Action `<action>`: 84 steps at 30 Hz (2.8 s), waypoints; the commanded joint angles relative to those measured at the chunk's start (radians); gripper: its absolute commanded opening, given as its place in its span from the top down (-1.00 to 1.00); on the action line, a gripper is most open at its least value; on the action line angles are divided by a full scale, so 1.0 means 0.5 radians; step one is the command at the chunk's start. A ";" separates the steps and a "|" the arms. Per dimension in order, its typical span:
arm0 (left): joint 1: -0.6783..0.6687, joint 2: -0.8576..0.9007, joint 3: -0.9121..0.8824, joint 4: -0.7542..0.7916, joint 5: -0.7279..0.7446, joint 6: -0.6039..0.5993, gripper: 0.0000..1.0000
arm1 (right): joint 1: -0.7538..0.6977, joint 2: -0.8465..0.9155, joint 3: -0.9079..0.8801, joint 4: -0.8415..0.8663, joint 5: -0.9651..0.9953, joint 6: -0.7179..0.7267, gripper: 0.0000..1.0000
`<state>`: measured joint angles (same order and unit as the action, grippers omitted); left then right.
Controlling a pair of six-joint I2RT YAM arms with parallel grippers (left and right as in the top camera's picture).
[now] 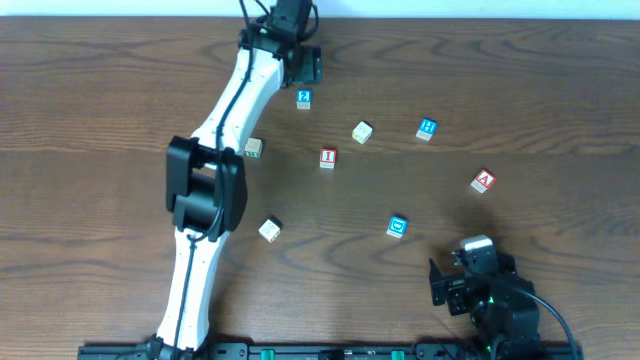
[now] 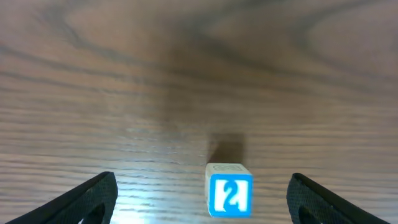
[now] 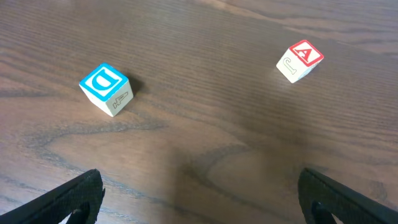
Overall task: Spell out Ai2
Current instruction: 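Move left gripper to the blue 2 block and grasp it, then lift the blue 2 block and carry it beside the I block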
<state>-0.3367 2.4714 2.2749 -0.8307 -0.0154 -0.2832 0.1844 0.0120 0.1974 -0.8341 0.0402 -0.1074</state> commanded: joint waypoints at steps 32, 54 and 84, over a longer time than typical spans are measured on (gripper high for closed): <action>-0.152 0.185 -0.027 -0.047 -0.097 -0.049 -0.57 | -0.015 -0.013 -0.021 -0.008 -0.007 -0.020 -0.99; -0.152 0.241 -0.031 -0.105 -0.089 -0.121 -0.05 | -0.015 -0.013 -0.021 -0.008 -0.007 -0.020 -0.99; -0.151 0.237 0.074 -0.140 -0.140 -0.107 0.48 | -0.015 -0.013 -0.021 -0.008 -0.007 -0.020 -0.98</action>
<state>-0.4160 2.5755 2.2738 -0.8814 -0.0597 -0.3397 0.1844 0.0120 0.1974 -0.8341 0.0402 -0.1070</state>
